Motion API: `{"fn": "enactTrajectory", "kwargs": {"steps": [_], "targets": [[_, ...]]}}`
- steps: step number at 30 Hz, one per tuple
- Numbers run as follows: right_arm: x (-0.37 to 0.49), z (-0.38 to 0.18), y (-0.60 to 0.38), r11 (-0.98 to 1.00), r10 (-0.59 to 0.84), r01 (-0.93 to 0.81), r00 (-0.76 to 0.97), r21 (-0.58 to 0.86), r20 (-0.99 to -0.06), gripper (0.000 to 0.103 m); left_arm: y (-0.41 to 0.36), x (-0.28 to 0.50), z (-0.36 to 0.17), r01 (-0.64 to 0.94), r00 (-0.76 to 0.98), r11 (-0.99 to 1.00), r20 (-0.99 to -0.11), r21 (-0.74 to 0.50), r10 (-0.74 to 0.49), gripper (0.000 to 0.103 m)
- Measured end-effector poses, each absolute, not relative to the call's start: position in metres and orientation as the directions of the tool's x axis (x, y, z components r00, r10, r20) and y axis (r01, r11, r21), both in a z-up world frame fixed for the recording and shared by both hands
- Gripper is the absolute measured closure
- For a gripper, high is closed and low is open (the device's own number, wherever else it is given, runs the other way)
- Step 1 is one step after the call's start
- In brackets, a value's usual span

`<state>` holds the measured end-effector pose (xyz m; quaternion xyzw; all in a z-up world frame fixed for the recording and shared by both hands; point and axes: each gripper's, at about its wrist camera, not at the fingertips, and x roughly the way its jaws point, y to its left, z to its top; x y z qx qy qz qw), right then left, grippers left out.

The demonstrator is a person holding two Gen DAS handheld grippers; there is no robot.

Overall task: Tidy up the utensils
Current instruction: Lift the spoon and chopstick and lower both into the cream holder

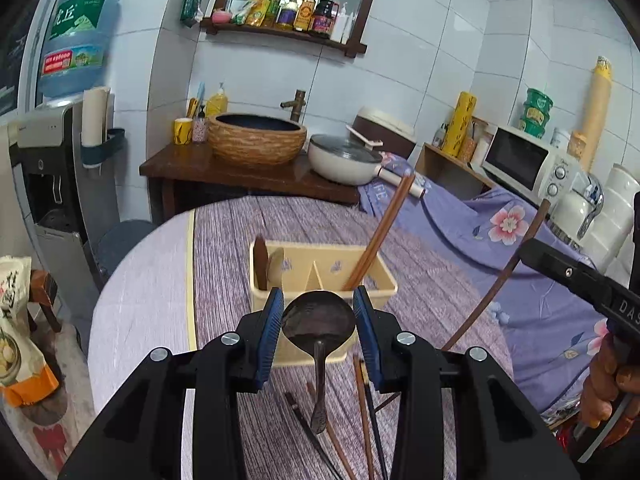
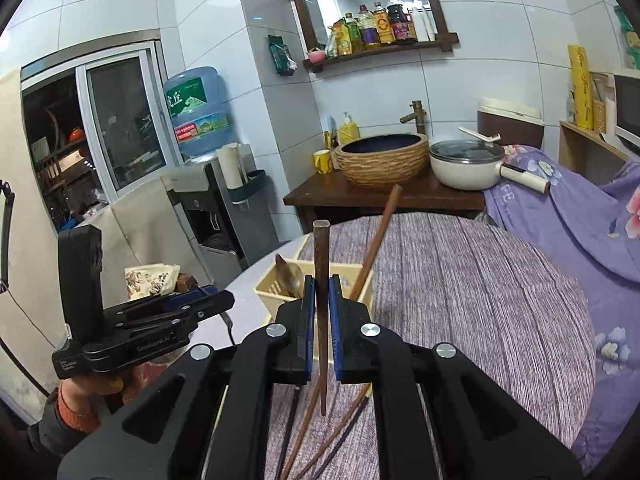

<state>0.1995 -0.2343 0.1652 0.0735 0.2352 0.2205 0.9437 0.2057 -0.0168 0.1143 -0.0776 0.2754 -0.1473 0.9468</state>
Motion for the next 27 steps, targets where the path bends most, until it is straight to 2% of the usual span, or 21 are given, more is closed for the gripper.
{"fn": "enactTrajectory", "kwargs": {"steps": [9,14,17,21,27], "targets": [[0.223,0.230,-0.228,0.873,0.476,-0.407,0.830,0.268,-0.291,0.095,-0.011,0.234,0.182,0.200,0.879,0.948,-0.383,-0.247,-0.285,0.068],[0.242,0.252,-0.226,0.893,0.424,-0.359,0.873,0.271,-0.241,0.095,-0.018,0.259,0.190,0.165,0.897,0.956,-0.366,-0.240,-0.247,0.068],[0.256,0.250,-0.223,0.908,0.389,-0.324,0.889,0.267,-0.242,0.095,-0.021,0.273,0.180,0.129,0.910,0.965,-0.359,-0.229,-0.207,0.068],[0.271,0.230,-0.219,0.924,0.350,-0.284,0.897,0.255,-0.269,0.095,-0.025,0.288,0.154,0.112,0.898,0.967,-0.392,-0.231,-0.198,0.068],[0.289,0.180,-0.213,0.927,0.351,-0.266,0.866,0.265,-0.356,0.095,-0.027,0.292,0.113,0.103,0.876,0.972,-0.443,-0.213,-0.190,0.068]]}}
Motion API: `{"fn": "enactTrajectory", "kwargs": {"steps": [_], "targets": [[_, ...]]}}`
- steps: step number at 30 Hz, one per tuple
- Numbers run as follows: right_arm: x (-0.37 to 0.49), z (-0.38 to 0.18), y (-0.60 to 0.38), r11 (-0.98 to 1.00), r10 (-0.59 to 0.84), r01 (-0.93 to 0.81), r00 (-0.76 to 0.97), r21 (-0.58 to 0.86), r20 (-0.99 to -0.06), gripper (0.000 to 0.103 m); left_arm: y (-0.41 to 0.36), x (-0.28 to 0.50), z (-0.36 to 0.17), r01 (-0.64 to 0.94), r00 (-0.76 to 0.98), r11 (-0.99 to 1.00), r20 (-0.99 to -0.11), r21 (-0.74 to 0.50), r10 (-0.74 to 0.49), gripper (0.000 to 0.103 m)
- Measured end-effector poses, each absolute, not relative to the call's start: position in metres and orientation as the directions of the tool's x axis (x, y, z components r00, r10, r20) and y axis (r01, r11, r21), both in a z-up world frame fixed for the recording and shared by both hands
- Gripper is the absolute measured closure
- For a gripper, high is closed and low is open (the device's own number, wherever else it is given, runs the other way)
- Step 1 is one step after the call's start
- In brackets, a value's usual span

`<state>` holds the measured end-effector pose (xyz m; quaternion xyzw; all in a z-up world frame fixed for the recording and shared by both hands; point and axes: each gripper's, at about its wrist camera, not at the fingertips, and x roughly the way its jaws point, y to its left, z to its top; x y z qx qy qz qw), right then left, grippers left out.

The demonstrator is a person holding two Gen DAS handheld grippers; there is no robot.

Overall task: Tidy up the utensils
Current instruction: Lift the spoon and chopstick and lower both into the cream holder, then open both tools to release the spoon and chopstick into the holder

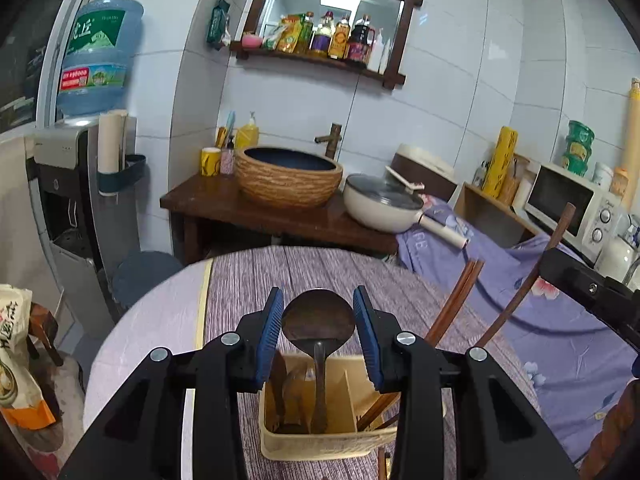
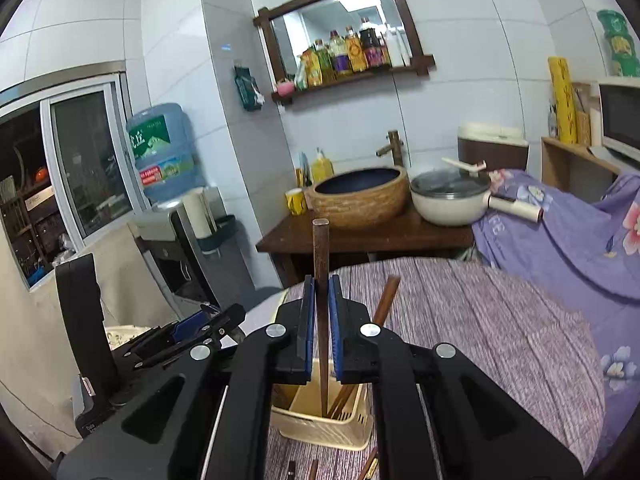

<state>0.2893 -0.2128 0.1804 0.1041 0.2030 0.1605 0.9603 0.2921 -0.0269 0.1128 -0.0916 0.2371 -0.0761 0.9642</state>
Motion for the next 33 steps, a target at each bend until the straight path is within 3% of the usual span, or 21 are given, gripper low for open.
{"fn": "enactTrajectory", "kwargs": {"steps": [12,22,25,29,33], "targets": [[0.300,0.133,-0.214,0.933,0.333,-0.226,0.839,0.281,-0.430,0.095,-0.029,0.295,0.066,0.094,0.835,0.978,-0.521,-0.185,-0.179,0.068],[0.304,0.116,-0.218,0.941,0.309,-0.198,0.830,0.273,-0.464,0.095,-0.034,0.294,0.059,0.096,0.833,0.983,-0.527,-0.159,-0.167,0.067],[0.303,0.113,-0.220,0.943,0.302,-0.191,0.836,0.274,-0.457,0.094,-0.031,0.289,0.062,0.110,0.838,0.976,-0.512,-0.186,-0.192,0.054],[0.294,0.111,-0.225,0.950,0.278,-0.177,0.851,0.256,-0.445,0.062,-0.030,0.271,0.069,0.099,0.866,0.980,-0.470,-0.170,-0.169,0.029],[0.280,0.101,-0.231,0.959,0.255,-0.161,0.854,0.235,-0.453,0.061,-0.028,0.248,0.070,0.112,0.878,0.979,-0.444,-0.173,-0.178,0.027]]}}
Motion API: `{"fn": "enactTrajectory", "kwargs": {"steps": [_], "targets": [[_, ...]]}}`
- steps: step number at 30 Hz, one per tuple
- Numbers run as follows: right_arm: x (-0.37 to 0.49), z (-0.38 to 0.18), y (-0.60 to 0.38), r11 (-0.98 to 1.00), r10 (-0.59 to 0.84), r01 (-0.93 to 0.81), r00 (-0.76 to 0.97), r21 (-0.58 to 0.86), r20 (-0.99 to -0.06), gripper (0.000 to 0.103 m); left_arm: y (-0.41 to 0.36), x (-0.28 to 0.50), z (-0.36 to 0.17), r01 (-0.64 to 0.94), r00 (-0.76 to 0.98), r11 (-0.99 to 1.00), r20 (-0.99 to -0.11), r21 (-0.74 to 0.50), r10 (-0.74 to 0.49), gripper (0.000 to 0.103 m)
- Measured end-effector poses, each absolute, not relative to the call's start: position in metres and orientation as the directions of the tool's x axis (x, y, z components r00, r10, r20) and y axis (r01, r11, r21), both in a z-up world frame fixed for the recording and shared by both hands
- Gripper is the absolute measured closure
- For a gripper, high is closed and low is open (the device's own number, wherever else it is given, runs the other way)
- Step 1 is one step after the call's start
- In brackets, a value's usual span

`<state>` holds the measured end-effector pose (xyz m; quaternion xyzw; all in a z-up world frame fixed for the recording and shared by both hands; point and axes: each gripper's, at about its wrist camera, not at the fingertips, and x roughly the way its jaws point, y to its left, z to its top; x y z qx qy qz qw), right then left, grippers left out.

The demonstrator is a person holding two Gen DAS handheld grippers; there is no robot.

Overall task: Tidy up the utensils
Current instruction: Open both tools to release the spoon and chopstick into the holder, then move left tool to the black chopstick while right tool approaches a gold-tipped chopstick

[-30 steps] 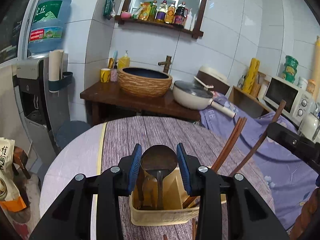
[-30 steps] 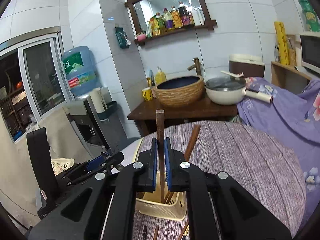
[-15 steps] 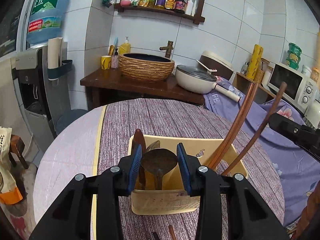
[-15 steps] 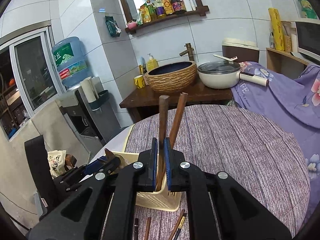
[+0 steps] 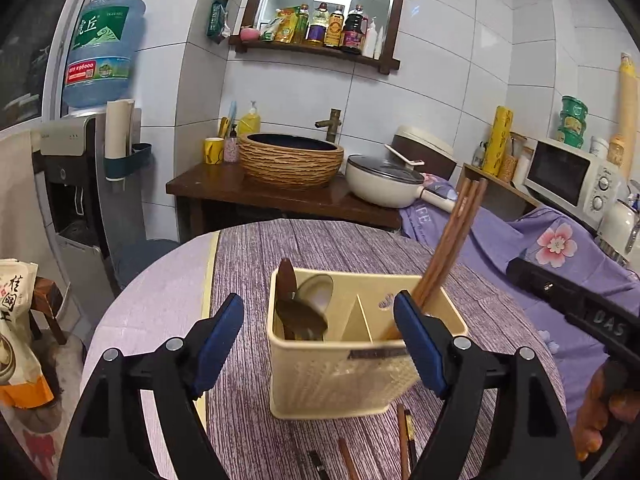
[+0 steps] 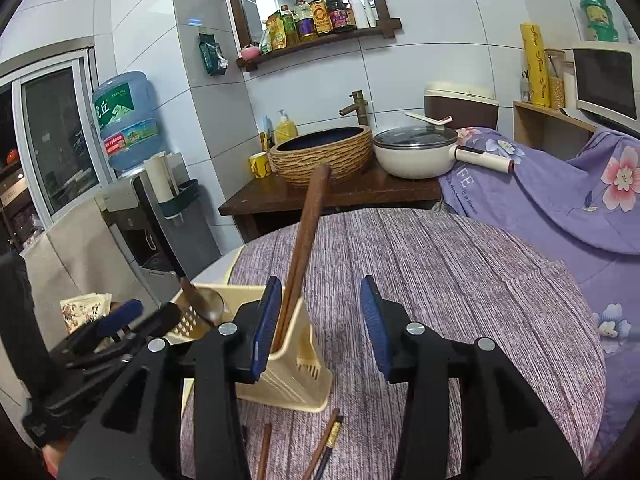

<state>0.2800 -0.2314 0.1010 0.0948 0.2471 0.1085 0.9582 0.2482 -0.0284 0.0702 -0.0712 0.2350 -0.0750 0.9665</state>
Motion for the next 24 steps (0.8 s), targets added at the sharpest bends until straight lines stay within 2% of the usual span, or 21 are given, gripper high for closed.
{"fn": "enactTrajectory", "kwargs": {"steps": [6,9,14,17,22,24], "targets": [[0.262,0.064,-0.234,0.964,0.250,-0.160,0.813,0.211,-0.527,0.061,-0.025,0.219,0.052,0.089,0.876,0.984,-0.458,-0.153,-0.150,0.027],[0.256,0.039,-0.231,0.968,0.244,-0.158,0.775,0.196,-0.583,0.061,-0.026,0.212,0.030,0.074,0.850,0.990,-0.511,-0.123,-0.127,0.027],[0.244,-0.011,-0.220,0.970,0.244,-0.168,0.686,0.177,-0.686,0.061,-0.023,0.208,-0.016,0.055,0.760,0.989,-0.636,-0.139,-0.132,0.029],[0.240,-0.030,-0.211,0.970,0.242,-0.178,0.647,0.165,-0.723,0.061,-0.027,0.205,-0.038,0.062,0.712,0.989,-0.688,-0.134,-0.138,0.034],[0.235,-0.051,-0.201,0.971,0.236,-0.174,0.603,0.163,-0.762,0.062,-0.029,0.200,-0.056,0.072,0.670,0.988,-0.727,-0.138,-0.150,0.039],[0.235,-0.057,-0.198,0.973,0.229,-0.172,0.593,0.156,-0.772,0.065,-0.031,0.200,-0.061,0.076,0.659,0.988,-0.737,-0.131,-0.149,0.042]]}}
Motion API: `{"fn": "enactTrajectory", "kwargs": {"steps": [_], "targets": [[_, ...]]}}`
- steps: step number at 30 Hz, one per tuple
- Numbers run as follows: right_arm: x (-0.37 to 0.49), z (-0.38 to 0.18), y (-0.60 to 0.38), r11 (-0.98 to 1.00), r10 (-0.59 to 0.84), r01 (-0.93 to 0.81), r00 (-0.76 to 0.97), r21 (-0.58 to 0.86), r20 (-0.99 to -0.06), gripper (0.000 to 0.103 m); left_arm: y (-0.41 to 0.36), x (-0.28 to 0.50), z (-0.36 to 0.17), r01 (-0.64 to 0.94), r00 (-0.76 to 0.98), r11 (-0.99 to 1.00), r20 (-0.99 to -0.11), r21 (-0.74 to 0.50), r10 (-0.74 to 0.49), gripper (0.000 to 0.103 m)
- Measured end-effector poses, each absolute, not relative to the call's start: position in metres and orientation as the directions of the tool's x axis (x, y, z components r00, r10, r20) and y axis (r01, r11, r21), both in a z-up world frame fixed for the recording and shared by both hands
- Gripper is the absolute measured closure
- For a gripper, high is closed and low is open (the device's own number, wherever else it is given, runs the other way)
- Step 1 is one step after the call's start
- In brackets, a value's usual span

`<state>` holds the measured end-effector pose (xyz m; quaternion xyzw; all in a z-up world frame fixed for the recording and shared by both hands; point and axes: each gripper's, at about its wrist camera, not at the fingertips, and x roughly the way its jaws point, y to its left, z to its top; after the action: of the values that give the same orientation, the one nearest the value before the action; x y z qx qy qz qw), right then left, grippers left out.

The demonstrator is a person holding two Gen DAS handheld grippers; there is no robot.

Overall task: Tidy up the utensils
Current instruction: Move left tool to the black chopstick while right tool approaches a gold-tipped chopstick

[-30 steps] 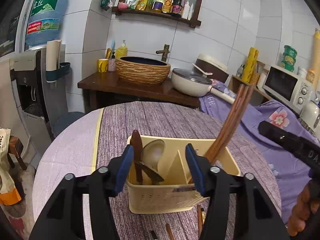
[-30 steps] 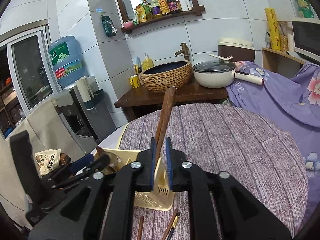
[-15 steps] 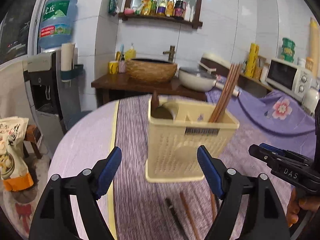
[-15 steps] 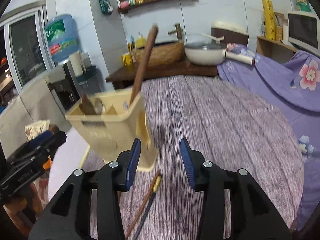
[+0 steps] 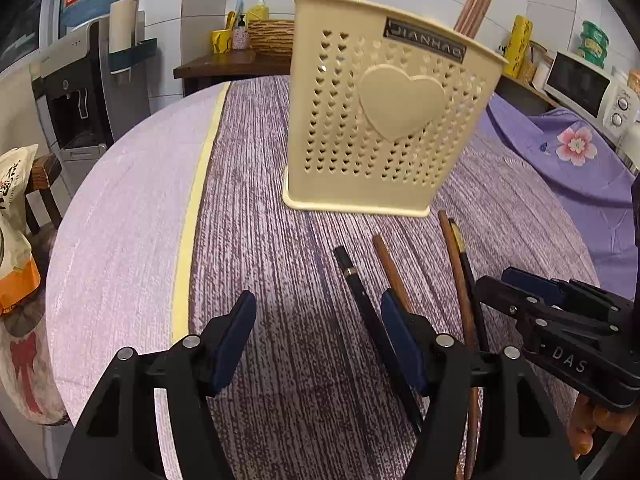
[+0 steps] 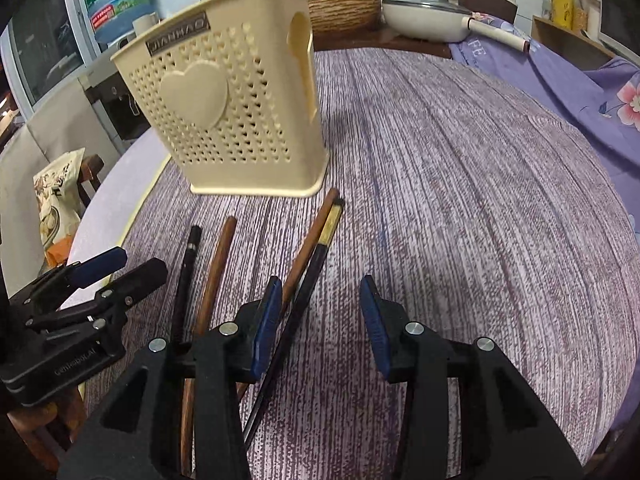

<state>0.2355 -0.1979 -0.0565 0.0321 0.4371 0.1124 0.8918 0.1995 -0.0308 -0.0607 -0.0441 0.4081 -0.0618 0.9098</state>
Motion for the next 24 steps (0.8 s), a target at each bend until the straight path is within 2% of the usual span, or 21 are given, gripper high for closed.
{"fn": "enactTrajectory", "kwargs": {"steps": [15,24], "targets": [[0.249,-0.063,-0.184,0.986,0.157,-0.142,0.579,0.091,-0.800,0.079,-0.049,0.202,-0.068,0.104,0.630,0.991,-0.765,-0.085,-0.132,0.050],[0.260,-0.063,-0.180,0.988,0.137,-0.141,0.585,0.067,-0.799,0.081,-0.059,0.211,-0.068,0.114,0.627,0.992,-0.771,-0.048,-0.109,0.055]]}}
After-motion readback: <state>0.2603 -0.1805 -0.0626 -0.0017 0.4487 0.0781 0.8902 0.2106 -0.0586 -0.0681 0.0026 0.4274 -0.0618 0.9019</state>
